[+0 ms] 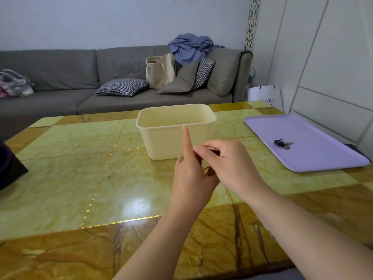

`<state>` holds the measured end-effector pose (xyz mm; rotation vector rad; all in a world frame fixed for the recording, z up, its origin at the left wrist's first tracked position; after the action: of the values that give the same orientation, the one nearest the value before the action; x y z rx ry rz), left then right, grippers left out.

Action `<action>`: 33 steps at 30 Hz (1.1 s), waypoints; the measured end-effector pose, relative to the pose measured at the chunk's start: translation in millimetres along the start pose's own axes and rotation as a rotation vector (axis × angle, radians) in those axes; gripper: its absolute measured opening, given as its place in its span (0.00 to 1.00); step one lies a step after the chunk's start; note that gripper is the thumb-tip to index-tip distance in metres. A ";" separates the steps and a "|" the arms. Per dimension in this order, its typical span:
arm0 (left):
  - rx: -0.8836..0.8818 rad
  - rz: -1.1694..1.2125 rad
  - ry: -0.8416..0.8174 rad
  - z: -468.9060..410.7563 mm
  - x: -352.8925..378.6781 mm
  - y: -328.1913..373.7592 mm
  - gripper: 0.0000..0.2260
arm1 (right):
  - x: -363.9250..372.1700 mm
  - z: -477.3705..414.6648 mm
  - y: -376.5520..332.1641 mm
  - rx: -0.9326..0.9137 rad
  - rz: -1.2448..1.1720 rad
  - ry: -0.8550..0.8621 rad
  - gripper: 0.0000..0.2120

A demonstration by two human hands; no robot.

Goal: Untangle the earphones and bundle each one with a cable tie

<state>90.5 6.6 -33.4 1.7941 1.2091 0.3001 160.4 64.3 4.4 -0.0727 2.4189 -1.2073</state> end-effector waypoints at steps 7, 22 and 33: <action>0.015 -0.092 -0.092 -4.8 1.6 -0.8 0.17 | -13.9 -12.7 9.9 0.031 -0.031 0.012 0.07; 0.142 -0.538 -0.455 -14.8 18.7 -24.1 0.12 | 5.8 -12.5 78.8 0.632 -0.398 -0.082 0.07; 0.102 -0.622 -0.519 -34.8 60.7 -8.6 0.10 | -25.2 -25.8 89.3 0.588 -0.380 -0.141 0.10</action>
<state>93.0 77.0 -37.9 1.3604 1.3301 -0.5585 185.6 144.8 -42.0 -0.4341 1.8913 -1.9617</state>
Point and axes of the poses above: each hand's wrist, its own z-axis away from the middle knuckle, its own x-axis out of the palm, y = z × x, the point moved 5 cm from there along -z, towards the middle knuckle, and after that the axes turned 14 degrees about y, right-handed, at the moved point
